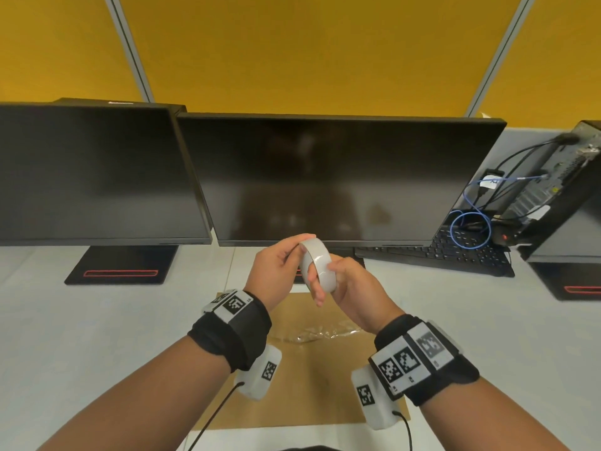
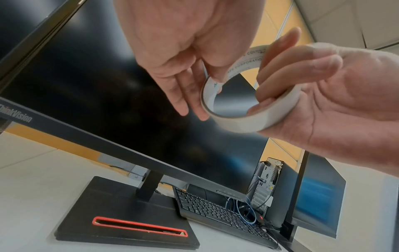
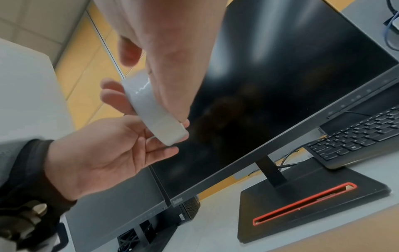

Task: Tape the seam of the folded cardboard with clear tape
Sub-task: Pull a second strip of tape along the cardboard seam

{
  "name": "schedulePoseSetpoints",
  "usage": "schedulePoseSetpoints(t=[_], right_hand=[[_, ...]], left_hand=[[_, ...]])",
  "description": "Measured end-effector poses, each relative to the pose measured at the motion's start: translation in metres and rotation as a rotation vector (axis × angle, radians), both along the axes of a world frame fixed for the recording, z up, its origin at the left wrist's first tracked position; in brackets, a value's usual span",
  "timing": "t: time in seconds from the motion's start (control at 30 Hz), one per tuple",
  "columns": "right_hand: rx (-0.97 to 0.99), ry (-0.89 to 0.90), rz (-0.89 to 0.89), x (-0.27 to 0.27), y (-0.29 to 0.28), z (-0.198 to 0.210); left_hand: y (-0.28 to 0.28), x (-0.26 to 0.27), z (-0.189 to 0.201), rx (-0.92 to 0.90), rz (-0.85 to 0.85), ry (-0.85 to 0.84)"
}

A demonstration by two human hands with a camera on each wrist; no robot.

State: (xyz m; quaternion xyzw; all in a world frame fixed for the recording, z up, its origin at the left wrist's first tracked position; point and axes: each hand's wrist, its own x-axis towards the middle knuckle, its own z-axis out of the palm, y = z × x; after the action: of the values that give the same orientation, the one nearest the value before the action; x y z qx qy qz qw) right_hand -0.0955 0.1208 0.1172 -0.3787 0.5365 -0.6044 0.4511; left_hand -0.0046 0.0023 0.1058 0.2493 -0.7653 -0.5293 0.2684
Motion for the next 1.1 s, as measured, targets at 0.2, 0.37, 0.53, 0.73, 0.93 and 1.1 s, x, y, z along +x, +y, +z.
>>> schedulePoseSetpoints(t=[0.2,0.37,0.53,0.73,0.93,1.1], right_hand=[[0.026,0.024,-0.004,-0.003,-0.002,-0.001],[0.076,0.174,-0.056,-0.003,0.0,0.004],[0.042,0.072,-0.01,-0.002,-0.007,-0.006],[0.109,0.091,-0.066,-0.008,-0.015,-0.008],[0.104,0.104,-0.109,-0.007,-0.019,-0.015],[0.068,0.008,-0.061,-0.014,-0.025,-0.019]], left_hand=[[0.001,-0.002,-0.004,0.031,0.01,0.021],[-0.004,-0.004,-0.006,0.042,0.014,0.023],[-0.008,-0.007,-0.01,0.078,-0.003,0.02],[-0.01,-0.007,-0.017,0.058,0.018,0.005],[-0.02,-0.014,-0.014,0.051,0.02,-0.005],[-0.024,-0.013,-0.017,0.05,0.018,-0.029]])
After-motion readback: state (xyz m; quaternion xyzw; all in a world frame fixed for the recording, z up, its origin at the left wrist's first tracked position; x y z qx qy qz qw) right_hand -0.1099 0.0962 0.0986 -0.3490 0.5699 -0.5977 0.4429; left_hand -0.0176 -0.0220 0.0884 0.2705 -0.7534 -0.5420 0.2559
